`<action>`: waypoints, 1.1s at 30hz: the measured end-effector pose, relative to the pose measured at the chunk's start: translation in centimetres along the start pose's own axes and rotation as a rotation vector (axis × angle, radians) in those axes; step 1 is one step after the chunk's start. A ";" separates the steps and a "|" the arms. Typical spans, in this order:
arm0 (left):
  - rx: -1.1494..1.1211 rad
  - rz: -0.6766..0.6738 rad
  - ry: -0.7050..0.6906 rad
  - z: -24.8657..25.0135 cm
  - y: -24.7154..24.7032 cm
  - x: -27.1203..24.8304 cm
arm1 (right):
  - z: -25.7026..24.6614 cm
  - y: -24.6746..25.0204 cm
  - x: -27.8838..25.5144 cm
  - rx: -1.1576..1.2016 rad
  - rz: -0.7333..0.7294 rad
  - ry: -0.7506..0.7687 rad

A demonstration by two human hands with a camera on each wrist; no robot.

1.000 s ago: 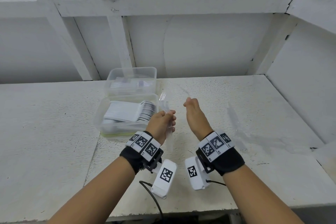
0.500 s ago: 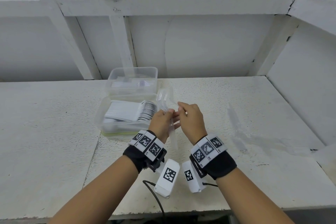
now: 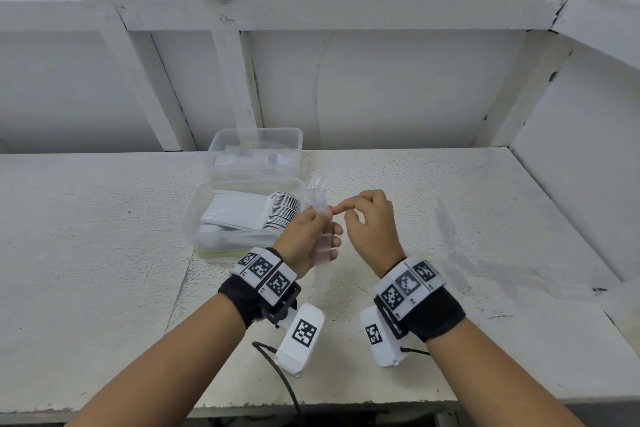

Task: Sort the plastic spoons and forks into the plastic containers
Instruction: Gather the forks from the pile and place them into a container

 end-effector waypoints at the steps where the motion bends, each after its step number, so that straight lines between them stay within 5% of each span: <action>1: 0.038 -0.008 -0.001 0.0 0.2 0.1 | -0.2 0.6 0.5 0.056 -0.003 -0.015; 7: 0.115 -0.154 0.011 0.0 -0.6 -0.3 | -0.8 0.0 2.6 0.503 -0.275 -0.472; 20: 0.255 -0.412 0.205 -1.0 -1.0 -1.2 | -3.3 0.0 4.8 0.742 -0.222 -0.446; 23: 0.294 -0.390 0.201 0.6 0.5 -0.7 | -3.5 0.8 5.6 0.381 -0.312 -0.183; 30: 0.784 -0.356 0.163 6.5 4.9 0.8 | -5.5 0.3 6.6 -0.708 -0.452 0.878; 33: 0.906 -0.422 0.201 7.8 5.1 0.9 | -7.6 -1.0 6.1 -0.806 -0.658 1.002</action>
Point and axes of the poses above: each hand's wrist, its own x-axis towards the middle knuckle, its own y-axis out of the back of the hand, z = x × y, the point moved 5 cm from there along x, towards the middle knuckle, and after that the axes turned 3 degrees about z, right-handed, at the moved point
